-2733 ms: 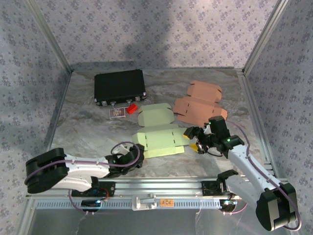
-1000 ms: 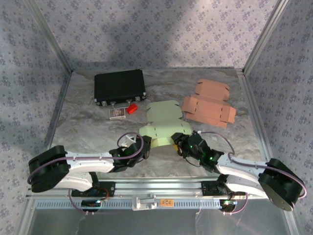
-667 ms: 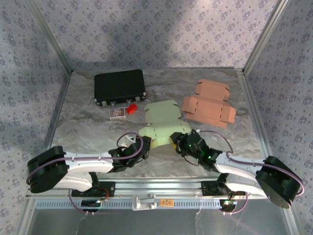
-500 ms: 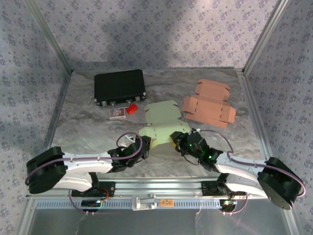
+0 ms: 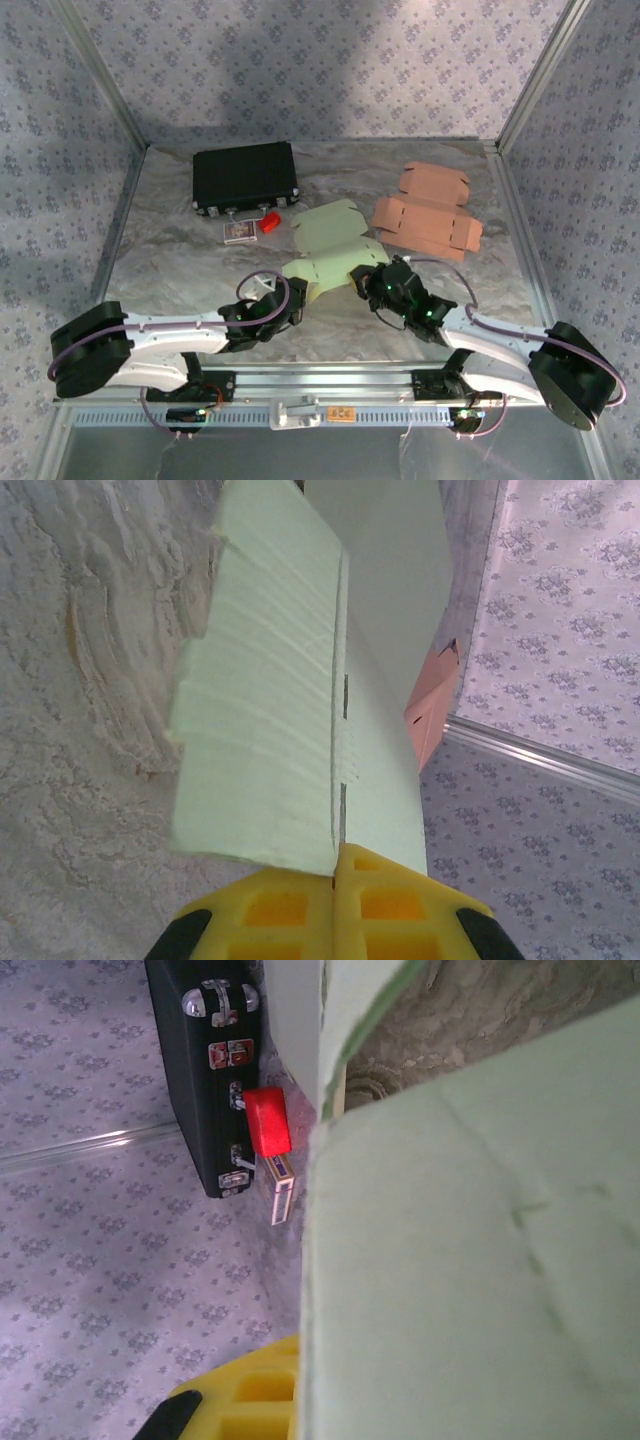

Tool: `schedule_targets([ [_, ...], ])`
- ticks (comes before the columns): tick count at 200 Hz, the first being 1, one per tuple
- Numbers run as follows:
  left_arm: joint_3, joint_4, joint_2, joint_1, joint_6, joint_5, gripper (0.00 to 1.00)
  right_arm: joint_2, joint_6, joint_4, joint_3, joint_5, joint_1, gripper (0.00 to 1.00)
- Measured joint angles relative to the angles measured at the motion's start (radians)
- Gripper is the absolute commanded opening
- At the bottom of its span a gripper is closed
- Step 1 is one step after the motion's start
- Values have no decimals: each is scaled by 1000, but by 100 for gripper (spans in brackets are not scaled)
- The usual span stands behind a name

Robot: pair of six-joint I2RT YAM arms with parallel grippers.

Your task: Fold the paper box

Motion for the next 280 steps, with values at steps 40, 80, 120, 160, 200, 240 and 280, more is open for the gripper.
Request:
schedule_targets([
  [40,13,-82,-91,18,-4,34,69,-21,-29,-196,139,-40,-55,0],
  [80,196,-406,-312,85,65,76,75,-50,-83,-444,415,-102,-173,0],
  [120,394,-704,-456,246,226,124,76,12,-129,-737,739,-163,-257,0],
  [160,511,-906,-448,460,399,252,75,56,-98,-1083,1030,-171,-244,0],
  [200,602,-1001,-354,603,530,438,73,80,19,-1256,1127,-163,-180,0],
  [240,712,-1068,-223,696,680,606,70,340,80,-1133,1123,-206,-185,0],
  [280,810,-1051,-110,702,765,714,65,607,82,-1019,1125,-252,-180,0],
])
